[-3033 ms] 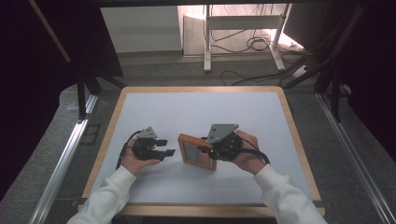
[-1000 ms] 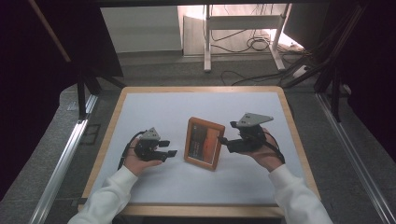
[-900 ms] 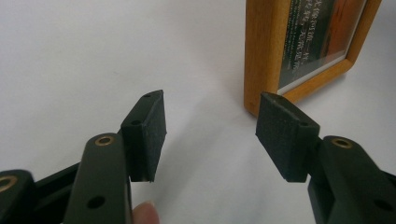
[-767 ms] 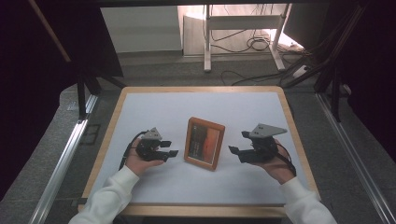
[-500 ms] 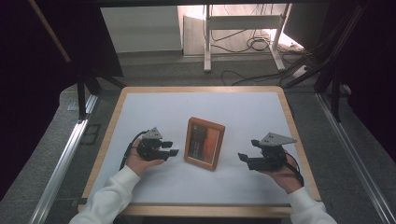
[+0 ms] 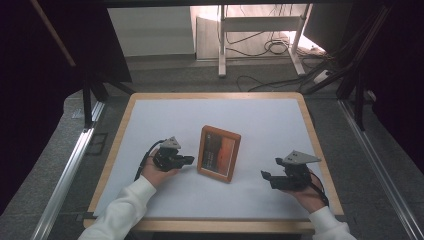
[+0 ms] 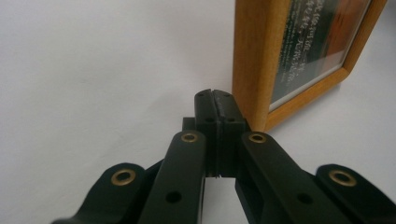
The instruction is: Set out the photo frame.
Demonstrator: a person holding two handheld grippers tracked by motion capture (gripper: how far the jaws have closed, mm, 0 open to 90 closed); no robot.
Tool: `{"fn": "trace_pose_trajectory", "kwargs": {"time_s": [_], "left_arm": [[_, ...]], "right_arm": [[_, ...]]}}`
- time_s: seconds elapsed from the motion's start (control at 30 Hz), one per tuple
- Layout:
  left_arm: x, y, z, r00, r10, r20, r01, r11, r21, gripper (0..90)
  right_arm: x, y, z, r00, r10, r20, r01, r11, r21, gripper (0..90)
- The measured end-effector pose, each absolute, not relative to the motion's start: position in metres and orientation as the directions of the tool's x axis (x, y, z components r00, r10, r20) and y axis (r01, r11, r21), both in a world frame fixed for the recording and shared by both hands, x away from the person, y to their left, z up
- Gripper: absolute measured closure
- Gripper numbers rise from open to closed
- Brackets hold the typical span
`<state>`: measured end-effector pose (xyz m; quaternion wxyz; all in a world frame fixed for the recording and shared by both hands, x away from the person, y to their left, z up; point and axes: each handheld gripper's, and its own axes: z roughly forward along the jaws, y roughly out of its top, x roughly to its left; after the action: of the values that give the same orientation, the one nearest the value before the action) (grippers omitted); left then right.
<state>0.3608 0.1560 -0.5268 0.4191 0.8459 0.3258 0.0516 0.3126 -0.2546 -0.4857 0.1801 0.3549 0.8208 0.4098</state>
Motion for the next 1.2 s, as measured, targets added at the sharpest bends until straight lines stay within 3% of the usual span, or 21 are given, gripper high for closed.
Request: {"fn": "trace_pose_trajectory", "kwargs": {"time_s": [1.2], "left_arm": [[0.346,0.141,-0.526,0.832,0.531,-0.158,0.461,-0.506,0.729,89.9]], "right_arm": [[0.312,-0.246,-0.489,-0.719,0.693,-0.045,0.398,0.464,0.792,25.5]]}}
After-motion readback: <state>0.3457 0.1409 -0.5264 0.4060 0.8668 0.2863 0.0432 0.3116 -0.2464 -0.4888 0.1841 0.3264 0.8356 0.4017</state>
